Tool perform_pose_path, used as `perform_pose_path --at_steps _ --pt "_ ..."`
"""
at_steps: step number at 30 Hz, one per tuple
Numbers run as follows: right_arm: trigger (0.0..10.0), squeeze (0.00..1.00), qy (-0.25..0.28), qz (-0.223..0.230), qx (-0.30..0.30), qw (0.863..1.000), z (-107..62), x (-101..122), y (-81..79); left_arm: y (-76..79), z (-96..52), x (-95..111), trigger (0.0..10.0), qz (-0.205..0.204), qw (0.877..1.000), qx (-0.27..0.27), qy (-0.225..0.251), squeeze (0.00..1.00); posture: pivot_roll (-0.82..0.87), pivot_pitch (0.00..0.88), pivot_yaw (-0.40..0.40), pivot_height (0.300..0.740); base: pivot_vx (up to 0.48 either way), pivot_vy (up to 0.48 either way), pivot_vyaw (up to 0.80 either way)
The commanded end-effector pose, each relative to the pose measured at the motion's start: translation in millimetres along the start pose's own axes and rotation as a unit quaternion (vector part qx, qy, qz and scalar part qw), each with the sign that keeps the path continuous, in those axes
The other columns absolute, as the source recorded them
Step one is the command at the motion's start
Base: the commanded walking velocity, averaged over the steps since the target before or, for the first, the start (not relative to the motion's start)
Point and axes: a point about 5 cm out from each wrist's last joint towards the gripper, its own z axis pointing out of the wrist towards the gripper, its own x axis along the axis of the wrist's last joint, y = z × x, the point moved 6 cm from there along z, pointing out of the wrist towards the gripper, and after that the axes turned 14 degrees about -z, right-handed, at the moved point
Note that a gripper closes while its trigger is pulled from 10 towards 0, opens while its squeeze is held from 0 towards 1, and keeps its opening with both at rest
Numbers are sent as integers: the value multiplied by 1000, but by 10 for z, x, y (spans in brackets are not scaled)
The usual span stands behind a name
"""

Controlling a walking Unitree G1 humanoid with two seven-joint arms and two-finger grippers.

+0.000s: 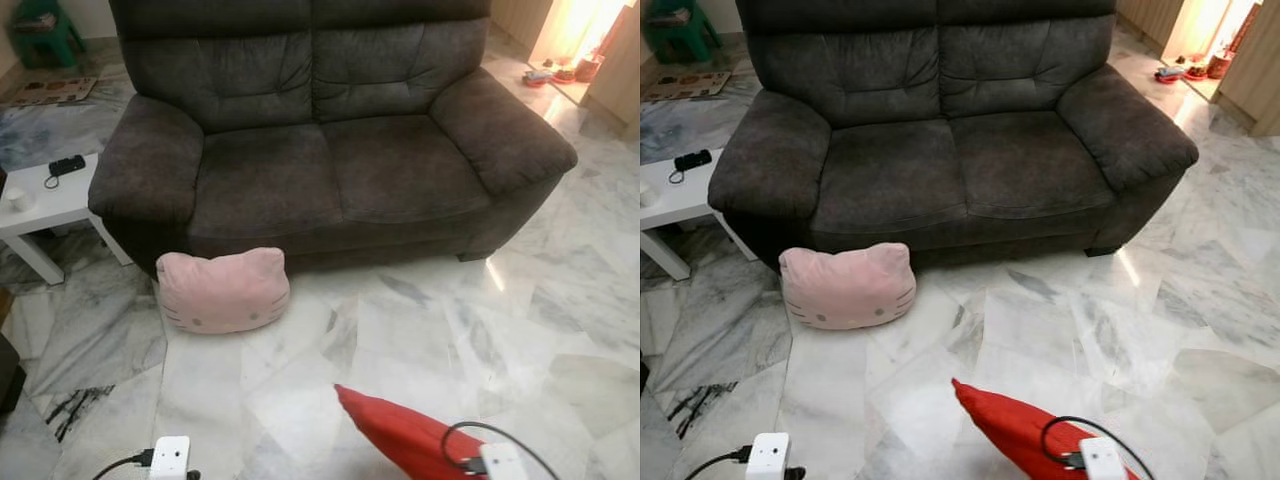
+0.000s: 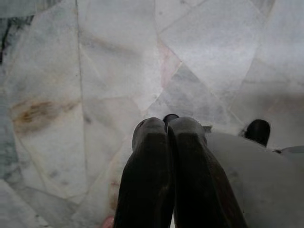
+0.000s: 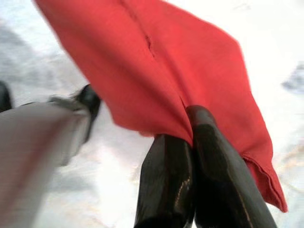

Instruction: Move the pillow to the sofa from floor

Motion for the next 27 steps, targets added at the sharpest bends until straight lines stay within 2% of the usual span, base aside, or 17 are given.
perform_pose_path --at_steps 1,4,11,27 --pt "10000 0 -3 21 -6 1000 -6 -51 -31 -62 -31 -123 10000 10 1000 8 -20 0 5 94 -22 740 0 0 0" --pt "10000 0 -10 40 -7 999 -8 -93 -68 -50 -28 -128 10000 15 1000 6 -22 0 6 93 -22 740 0 0 0" --pt "10000 0 -16 40 4 999 -7 -128 -176 -28 -19 -113 10000 21 1000 3 -21 0 7 88 -20 740 0 0 0" --pt "10000 0 -5 59 6 998 -7 -101 -181 -11 -21 -144 10000 23 999 0 -27 0 -2 58 -8 740 0 0 0"
